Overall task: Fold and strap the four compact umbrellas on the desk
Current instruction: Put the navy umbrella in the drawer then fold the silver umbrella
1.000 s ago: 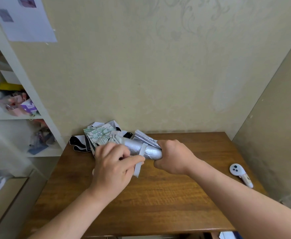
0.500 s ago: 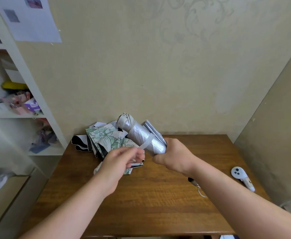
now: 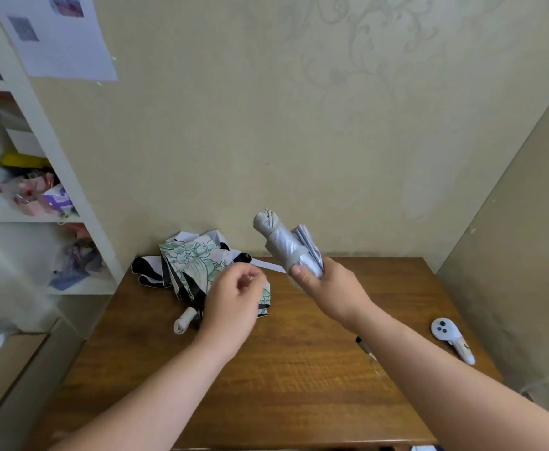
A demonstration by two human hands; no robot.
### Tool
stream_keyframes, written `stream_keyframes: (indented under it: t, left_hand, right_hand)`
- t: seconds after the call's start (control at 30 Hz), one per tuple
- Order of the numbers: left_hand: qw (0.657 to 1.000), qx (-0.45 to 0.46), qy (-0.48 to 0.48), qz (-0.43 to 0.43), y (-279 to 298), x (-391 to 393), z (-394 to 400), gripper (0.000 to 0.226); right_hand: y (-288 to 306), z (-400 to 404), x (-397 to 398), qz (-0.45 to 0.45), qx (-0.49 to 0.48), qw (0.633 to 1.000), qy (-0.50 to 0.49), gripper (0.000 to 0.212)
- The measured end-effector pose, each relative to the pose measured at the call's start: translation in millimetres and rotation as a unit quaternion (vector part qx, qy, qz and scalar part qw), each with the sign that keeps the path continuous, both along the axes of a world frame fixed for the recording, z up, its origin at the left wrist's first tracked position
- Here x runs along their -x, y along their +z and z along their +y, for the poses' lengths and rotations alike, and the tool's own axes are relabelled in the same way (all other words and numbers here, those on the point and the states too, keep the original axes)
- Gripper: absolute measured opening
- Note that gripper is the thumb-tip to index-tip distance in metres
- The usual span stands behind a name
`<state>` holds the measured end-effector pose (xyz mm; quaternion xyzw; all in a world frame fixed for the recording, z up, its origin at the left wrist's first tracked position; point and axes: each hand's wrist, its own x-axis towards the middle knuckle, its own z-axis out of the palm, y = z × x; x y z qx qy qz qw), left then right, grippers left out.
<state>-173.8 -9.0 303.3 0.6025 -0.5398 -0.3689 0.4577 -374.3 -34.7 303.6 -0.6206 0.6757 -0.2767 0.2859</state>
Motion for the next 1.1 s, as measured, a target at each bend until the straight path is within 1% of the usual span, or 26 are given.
stream_keyframes:
  t: [0.07,0.13,0.17,0.2,0.3,0.43,0.5,0.6,0.7,0.8,0.83,0.9,0.93,1.0,1.07,1.1]
  left_hand:
    - [0.990,-0.069,-0.057,0.112,10,21,4,0.008]
    - [0.960,-0.134,-0.043,0.240,15,37,-1,0.009]
    - [0.947,-0.150,-0.025,0.283,17,41,-4,0.008]
    - [0.939,-0.158,-0.012,0.306,16,44,-8,0.011]
    - [0.927,-0.184,-0.015,0.327,13,46,-12,0.016]
    - [0.891,-0.234,-0.034,0.388,11,40,-17,0.028]
    - [0.889,-0.230,-0.036,0.394,11,35,-18,0.031]
    - [0.903,-0.208,-0.032,0.376,10,32,-16,0.029]
    - [0.913,-0.191,-0.012,0.360,3,31,-13,0.027]
    - [0.906,-0.167,-0.013,0.389,2,30,-10,0.028]
    - [0.904,-0.159,-0.014,0.397,2,30,-11,0.029]
    - [0.898,-0.151,-0.011,0.413,3,28,-12,0.029]
    - [0.894,-0.151,-0.008,0.422,2,28,-13,0.029]
    - [0.884,-0.149,-0.009,0.442,2,27,-12,0.029]
    - [0.873,-0.154,-0.028,0.462,1,24,-11,0.031]
    - [0.869,-0.157,-0.043,0.467,1,22,-10,0.032]
  right_hand:
    - [-4,0,-6,0.099,0.028,0.995,0.001,0.055]
    - [-9,1,-15,0.139,0.041,0.989,0.000,0.057]
    - [-12,1,-18,0.144,0.043,0.989,-0.004,0.057]
    - [-14,1,-20,0.149,0.044,0.988,-0.008,0.056]
    - [-15,2,-25,0.166,0.040,0.985,0.000,0.055]
    - [-19,11,-32,0.186,0.034,0.982,0.019,0.051]
    - [-20,16,-35,0.153,0.023,0.987,0.038,0.052]
    - [-15,24,-37,0.031,-0.025,0.997,0.065,0.058]
    - [-12,27,-37,-0.026,-0.059,0.993,0.100,0.058]
    - [-13,25,-36,-0.134,-0.079,0.983,0.102,0.046]
    - [-13,23,-35,-0.141,-0.056,0.984,0.091,0.040]
    - [-15,22,-35,-0.122,0.006,0.991,0.062,0.034]
    - [-16,23,-36,-0.131,0.020,0.990,0.051,0.031]
    - [-18,25,-40,-0.196,0.000,0.980,0.043,0.026]
    - [-20,28,-45,-0.271,-0.033,0.961,0.048,0.029]
    - [-21,29,-45,-0.289,-0.032,0.955,0.055,0.032]
